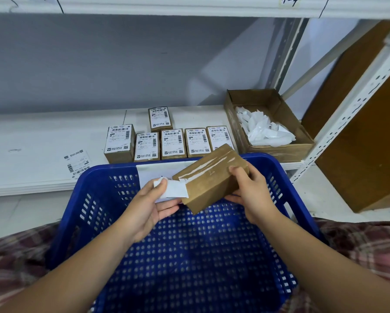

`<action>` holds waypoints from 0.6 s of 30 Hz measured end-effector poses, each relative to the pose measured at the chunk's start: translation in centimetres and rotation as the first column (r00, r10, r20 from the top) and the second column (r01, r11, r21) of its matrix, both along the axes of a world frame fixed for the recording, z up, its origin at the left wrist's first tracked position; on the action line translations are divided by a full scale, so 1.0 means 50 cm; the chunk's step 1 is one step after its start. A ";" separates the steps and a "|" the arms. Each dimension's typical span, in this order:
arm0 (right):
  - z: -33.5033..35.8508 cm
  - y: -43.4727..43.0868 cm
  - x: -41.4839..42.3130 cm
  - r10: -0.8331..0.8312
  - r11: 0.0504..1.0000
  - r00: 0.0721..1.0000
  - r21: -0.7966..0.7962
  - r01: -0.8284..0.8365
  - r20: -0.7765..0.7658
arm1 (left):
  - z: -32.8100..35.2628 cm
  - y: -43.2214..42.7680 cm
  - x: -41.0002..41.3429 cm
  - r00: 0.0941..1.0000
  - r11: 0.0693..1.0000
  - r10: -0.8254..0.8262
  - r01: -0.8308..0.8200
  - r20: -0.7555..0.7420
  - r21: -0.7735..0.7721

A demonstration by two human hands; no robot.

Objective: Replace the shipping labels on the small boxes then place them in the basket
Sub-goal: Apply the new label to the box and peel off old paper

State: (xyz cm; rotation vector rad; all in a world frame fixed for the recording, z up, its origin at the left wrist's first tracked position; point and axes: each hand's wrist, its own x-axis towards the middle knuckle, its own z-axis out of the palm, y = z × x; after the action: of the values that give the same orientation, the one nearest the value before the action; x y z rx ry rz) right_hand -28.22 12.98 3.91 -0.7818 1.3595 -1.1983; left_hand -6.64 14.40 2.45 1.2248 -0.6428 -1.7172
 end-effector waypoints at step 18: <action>-0.001 0.007 0.011 -0.041 0.999 0.999 -0.013 0.040 -0.021 | -0.024 0.023 -0.003 0.933 0.941 -0.338 0.336 -0.126 -0.039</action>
State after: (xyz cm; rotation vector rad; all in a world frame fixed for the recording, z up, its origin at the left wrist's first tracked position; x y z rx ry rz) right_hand -27.65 13.31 3.88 -0.7808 1.3924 -1.2343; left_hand -6.76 15.54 1.24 1.0205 -0.8227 -2.0524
